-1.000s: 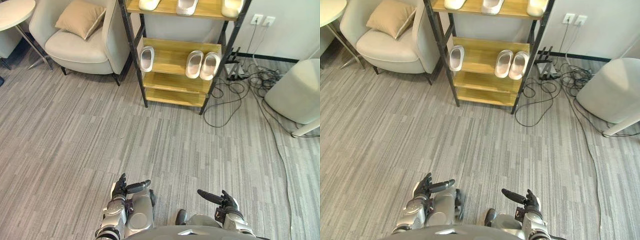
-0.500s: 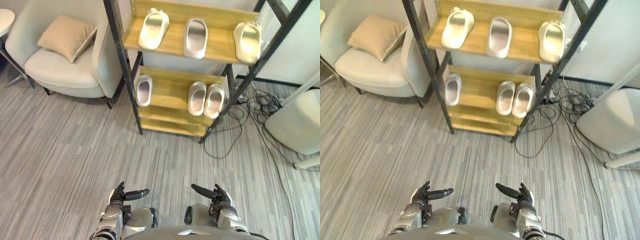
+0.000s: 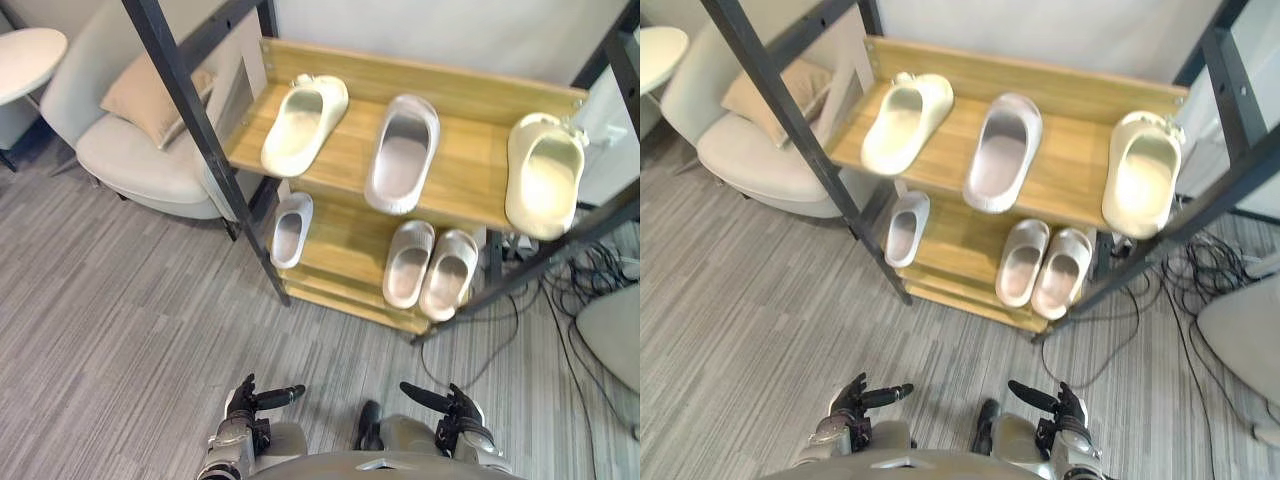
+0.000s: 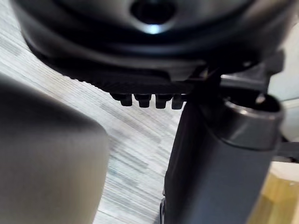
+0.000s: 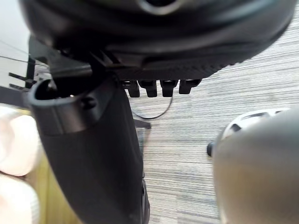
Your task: Organize the slippers on the shoe rack
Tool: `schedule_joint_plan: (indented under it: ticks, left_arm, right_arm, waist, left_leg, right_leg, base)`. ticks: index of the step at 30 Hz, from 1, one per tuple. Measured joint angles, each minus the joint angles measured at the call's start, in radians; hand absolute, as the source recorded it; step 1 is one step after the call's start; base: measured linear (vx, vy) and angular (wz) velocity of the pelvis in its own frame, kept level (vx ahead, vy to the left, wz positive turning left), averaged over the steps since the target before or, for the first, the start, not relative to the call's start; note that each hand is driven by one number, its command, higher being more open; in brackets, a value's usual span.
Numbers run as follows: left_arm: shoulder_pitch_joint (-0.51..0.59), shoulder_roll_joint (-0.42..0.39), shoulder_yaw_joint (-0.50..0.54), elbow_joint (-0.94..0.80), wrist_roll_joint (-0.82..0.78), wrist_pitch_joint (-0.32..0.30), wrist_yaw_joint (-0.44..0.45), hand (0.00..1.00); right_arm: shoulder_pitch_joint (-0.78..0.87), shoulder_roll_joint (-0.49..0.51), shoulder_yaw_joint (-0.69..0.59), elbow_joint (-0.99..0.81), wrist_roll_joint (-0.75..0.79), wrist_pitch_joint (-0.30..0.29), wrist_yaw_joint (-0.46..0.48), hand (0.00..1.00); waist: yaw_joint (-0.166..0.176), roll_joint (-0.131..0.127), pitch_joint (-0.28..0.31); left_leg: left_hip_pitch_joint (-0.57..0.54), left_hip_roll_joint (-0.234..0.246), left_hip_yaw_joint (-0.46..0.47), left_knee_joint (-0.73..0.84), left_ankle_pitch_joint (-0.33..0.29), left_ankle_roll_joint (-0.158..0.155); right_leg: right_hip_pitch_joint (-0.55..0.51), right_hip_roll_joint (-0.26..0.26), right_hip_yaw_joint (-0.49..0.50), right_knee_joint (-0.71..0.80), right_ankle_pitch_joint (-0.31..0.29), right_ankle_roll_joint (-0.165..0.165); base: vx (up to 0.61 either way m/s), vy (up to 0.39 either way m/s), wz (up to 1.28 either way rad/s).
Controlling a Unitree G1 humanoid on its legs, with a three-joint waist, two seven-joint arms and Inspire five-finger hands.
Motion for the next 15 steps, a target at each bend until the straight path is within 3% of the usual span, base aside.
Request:
schedule_joint_plan:
  ticks: [2, 4, 5, 6, 8, 15]
  left_arm:
    - [-0.001, 0.008, -0.007, -0.012, -0.007, -0.011, -0.001, 1.00]
    - [-0.002, 0.012, -0.024, -0.013, -0.008, -0.010, -0.002, 1.00]
    - [0.000, 0.010, -0.042, -0.007, -0.008, -0.011, -0.002, 1.00]
    - [-0.003, 0.011, -0.046, 0.005, -0.016, -0.011, -0.006, 1.00]
    - [-0.007, 0.048, -0.070, 0.015, -0.018, -0.012, -0.004, 1.00]
    - [-0.009, 0.069, -0.091, 0.054, -0.015, -0.008, -0.010, 1.00]
  right_arm:
    - [-0.012, 0.014, 0.000, 0.000, 0.002, -0.003, 0.000, 1.00]
    - [-0.018, 0.020, 0.000, 0.001, 0.002, -0.003, 0.000, 1.00]
    - [-0.015, 0.014, 0.000, 0.002, 0.001, -0.003, 0.000, 1.00]
    - [-0.017, 0.008, 0.000, 0.011, 0.001, -0.003, -0.001, 1.00]
    - [-0.007, 0.031, 0.015, 0.022, -0.001, 0.000, 0.001, 1.00]
    - [-0.007, 0.044, 0.032, 0.034, -0.011, -0.001, 0.010, 1.00]
  waist:
    - [0.004, -0.004, 0.002]
    - [0.006, -0.006, 0.003]
    - [0.006, 0.009, -0.004]
    - [0.014, 0.004, -0.005]
    - [0.016, -0.055, -0.022]
    - [0.017, -0.075, -0.041]
  left_leg:
    - [-0.048, -0.007, 0.021, -0.161, -0.017, -0.005]
    - [-0.056, -0.051, 0.009, -0.398, -0.004, -0.004]
    - [-0.047, -0.078, -0.021, -0.553, 0.110, 0.005]
    - [-0.031, -0.094, -0.018, -0.560, 0.138, 0.033]
    - [-0.001, -0.143, -0.005, -0.603, 0.143, 0.050]
    - [0.095, -0.181, 0.019, -0.687, 0.142, 0.072]
  right_leg:
    - [0.039, -0.004, 0.010, -0.029, 0.000, 0.002]
    - [0.061, -0.023, 0.027, -0.038, -0.012, 0.034]
    - [0.072, -0.024, 0.040, -0.037, -0.023, 0.059]
    - [0.078, -0.030, 0.053, -0.039, -0.031, 0.077]
    - [0.084, -0.081, 0.067, -0.044, -0.038, 0.096]
    - [0.122, -0.118, 0.113, -0.049, -0.026, 0.115]
  base:
    - [0.33, 0.048, -0.21]
    - [0.24, 0.160, -0.24]
    - [0.21, 0.187, -0.20]
    - [0.26, 0.204, -0.08]
    - [0.27, 0.176, 0.09]
    - [0.09, 0.060, -0.11]
